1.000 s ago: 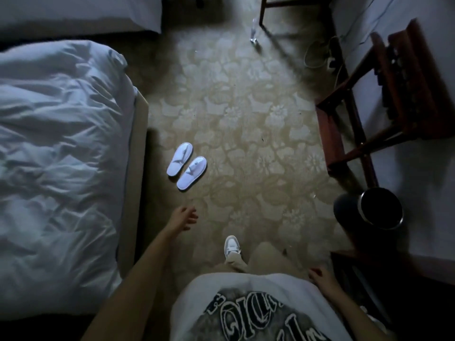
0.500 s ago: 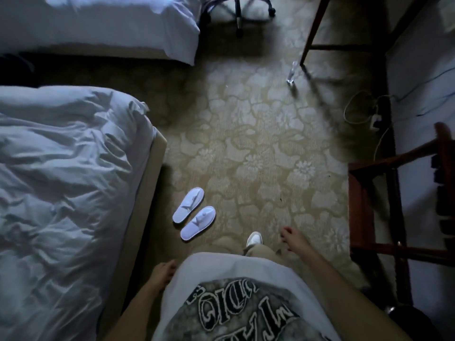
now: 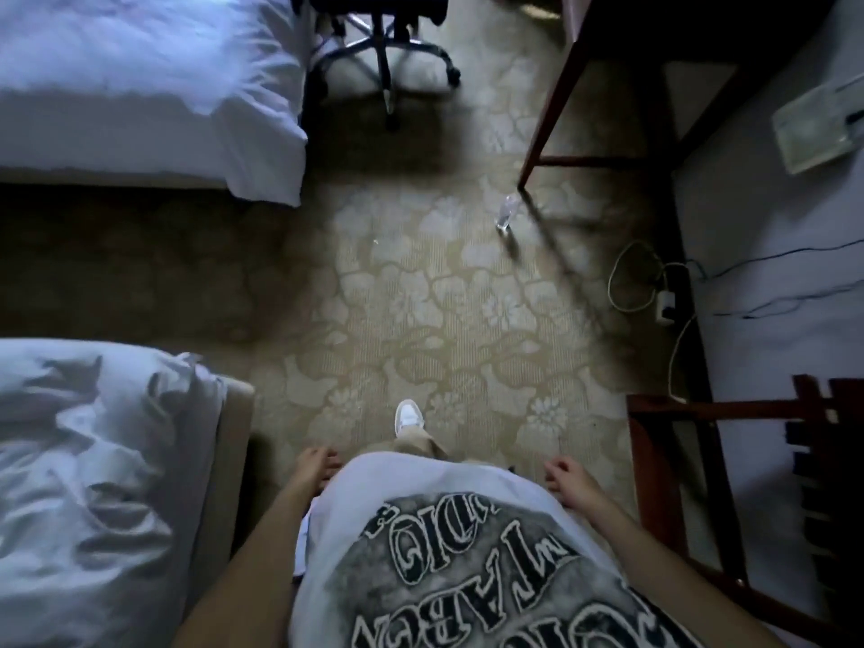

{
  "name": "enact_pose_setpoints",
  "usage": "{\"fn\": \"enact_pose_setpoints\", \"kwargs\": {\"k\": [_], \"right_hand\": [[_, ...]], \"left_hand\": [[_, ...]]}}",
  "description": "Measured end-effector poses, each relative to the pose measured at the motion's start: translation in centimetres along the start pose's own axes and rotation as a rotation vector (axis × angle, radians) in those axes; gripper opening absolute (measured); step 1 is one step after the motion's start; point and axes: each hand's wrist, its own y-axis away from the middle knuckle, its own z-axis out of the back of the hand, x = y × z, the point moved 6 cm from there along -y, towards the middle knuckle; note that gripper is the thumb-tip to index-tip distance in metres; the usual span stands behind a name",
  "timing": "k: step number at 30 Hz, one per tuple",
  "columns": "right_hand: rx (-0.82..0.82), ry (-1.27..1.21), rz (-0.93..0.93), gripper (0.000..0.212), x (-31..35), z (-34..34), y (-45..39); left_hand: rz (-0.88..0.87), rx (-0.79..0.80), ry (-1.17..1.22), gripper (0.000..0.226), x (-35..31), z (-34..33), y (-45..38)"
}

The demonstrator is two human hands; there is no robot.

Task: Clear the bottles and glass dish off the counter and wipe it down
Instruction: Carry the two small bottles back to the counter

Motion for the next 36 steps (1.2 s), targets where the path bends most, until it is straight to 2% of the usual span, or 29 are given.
{"fn": "enact_pose_setpoints", "kwargs": {"k": [6, 9, 11, 14, 17, 22, 25, 29, 32, 36], "right_hand": [[-0.05, -0.024, -0.107, 0.024, 10.0, 4.1, -5.8], [-0.02, -0.046, -0.067, 0.02, 17.7, 6.2, -11.0], [-0.012, -0.059, -0.059, 0.013, 23.0, 7.8, -15.7], [0.02, -0.019, -0.041, 0.014, 32.8, 10.7, -22.6], [0.051, -0.045, 0.041, 0.013, 44.6, 13.7, -27.5], [0.044, -0.114, 0.216, 0.011, 65.1, 20.0, -31.6], [0.033, -0.167, 0.262, 0.014, 73.3, 22.6, -35.3], [-0.037, -0.262, 0.187, 0.014, 77.7, 24.5, -39.7], [-0.1, -0.315, 0.025, 0.012, 77.3, 25.1, -40.8], [-0.208, -0.53, -0.141, 0.011, 77.4, 26.8, -40.8]], "left_hand": [[-0.382, 0.017, -0.13, 0.022, -29.5, -0.8, -2.3], [-0.427, 0.056, -0.172, 0.021, -39.2, -1.5, -5.6], [-0.396, 0.053, -0.205, 0.02, -42.9, -1.7, -8.9], [-0.227, -0.004, -0.162, 0.02, -45.6, -1.3, -13.0], [-0.091, -0.088, -0.095, 0.02, -47.1, -0.2, -14.5], [0.035, -0.057, -0.076, 0.036, -52.2, 1.4, -19.9], [0.012, -0.068, -0.058, 0.028, -61.1, 0.8, -21.7], [-0.064, -0.091, -0.164, 0.018, -74.9, 0.5, -26.9], [-0.216, -0.108, -0.477, 0.022, -87.8, 0.1, -29.5], [-0.451, -0.007, -0.765, 0.025, -106.2, -4.2, -32.1]]}}
